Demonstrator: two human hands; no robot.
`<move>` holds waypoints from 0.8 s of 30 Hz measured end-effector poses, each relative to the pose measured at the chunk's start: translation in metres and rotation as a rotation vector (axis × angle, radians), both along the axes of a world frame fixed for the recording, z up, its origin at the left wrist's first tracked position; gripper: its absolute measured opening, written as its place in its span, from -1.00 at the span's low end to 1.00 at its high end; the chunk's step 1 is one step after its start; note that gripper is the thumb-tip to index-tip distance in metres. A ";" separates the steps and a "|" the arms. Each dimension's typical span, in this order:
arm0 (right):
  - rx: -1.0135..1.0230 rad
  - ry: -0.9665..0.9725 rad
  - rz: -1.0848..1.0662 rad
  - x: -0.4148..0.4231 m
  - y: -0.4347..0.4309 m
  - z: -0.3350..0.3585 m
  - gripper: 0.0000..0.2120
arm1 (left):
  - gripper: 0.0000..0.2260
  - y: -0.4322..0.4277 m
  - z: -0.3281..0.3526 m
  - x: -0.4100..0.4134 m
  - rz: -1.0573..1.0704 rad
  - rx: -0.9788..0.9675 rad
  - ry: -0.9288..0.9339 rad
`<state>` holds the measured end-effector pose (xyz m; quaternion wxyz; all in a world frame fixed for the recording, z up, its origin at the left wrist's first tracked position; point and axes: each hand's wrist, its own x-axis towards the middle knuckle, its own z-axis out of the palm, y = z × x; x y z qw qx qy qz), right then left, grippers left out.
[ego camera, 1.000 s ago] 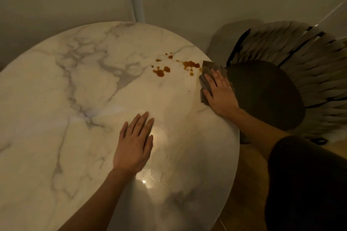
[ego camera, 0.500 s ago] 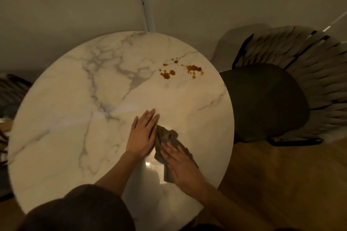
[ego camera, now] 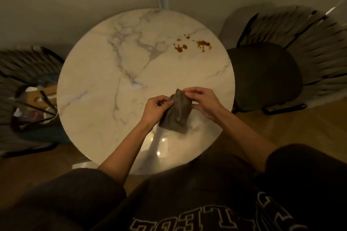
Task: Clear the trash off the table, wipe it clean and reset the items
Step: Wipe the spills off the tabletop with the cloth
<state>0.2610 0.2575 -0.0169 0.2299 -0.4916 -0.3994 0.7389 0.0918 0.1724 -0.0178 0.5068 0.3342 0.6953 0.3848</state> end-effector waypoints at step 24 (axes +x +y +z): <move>0.243 -0.330 0.117 -0.048 0.040 0.099 -0.81 | -0.87 0.030 0.081 -0.083 0.168 0.098 -0.099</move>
